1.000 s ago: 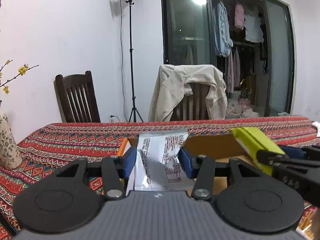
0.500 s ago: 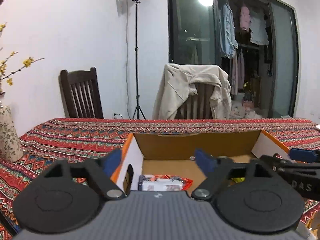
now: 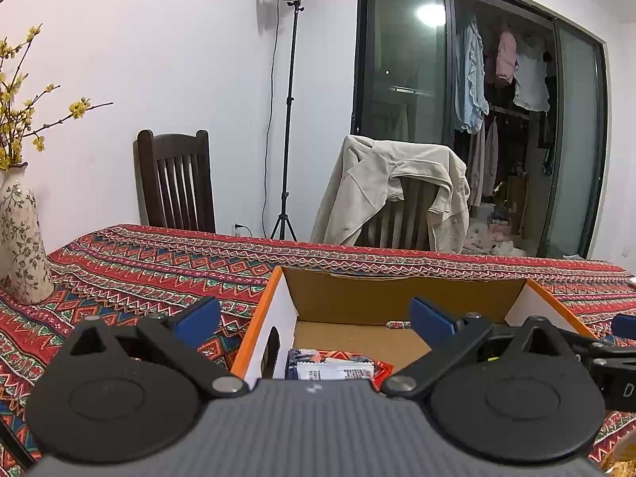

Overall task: Organize snacks
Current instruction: 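Carry both packets into the orange box and open both grippers, then move both tools back to the snack pile and grasp a green-white packet with the right gripper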

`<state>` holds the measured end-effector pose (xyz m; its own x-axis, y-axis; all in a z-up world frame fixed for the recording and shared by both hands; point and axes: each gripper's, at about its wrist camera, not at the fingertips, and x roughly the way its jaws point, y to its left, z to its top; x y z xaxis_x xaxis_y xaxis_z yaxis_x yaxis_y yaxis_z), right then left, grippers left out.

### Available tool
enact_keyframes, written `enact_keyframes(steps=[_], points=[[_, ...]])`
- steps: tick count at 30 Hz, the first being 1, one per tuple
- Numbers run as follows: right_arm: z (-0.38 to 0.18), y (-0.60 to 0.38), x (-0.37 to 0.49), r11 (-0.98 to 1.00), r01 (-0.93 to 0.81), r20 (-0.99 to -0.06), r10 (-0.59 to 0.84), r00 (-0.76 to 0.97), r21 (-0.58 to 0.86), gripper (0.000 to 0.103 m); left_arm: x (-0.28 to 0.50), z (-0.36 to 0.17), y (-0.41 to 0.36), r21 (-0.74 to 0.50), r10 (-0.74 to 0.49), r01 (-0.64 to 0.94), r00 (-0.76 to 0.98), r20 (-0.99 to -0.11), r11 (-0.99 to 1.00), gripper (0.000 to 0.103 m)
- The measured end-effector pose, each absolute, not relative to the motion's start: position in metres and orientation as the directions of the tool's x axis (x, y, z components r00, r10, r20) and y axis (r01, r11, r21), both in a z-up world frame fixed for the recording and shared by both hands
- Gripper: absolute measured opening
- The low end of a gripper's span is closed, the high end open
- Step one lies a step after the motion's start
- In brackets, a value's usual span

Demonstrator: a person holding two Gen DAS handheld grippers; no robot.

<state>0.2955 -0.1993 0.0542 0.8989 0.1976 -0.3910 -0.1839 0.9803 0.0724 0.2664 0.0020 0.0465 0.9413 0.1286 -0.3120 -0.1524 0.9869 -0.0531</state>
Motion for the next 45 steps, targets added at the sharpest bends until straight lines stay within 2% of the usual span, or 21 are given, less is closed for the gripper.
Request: enact_keyframes(steps=[17,30,45], points=[[0.088,-0.205,0.264,0.976,-0.207,-0.332,0.216,0.918,0.063,0.103,0.252,0.069,-0.002,-0.064,0.101,-0.128,0.942,-0.320,0.990,0.103],[0.080,-0.215,0.215,0.976,-0.216,-0.378,0.209,0.902,0.026,0.103,0.199,0.072,0.009,-0.045,0.097,-0.119,0.936,-0.338,0.992,0.103],[0.051,-0.225,0.154,0.969,-0.248,-0.437,0.220,0.872,-0.006,0.103,0.133,0.045,0.026,-0.044,0.067,-0.090,0.926,-0.372,0.995,0.103]])
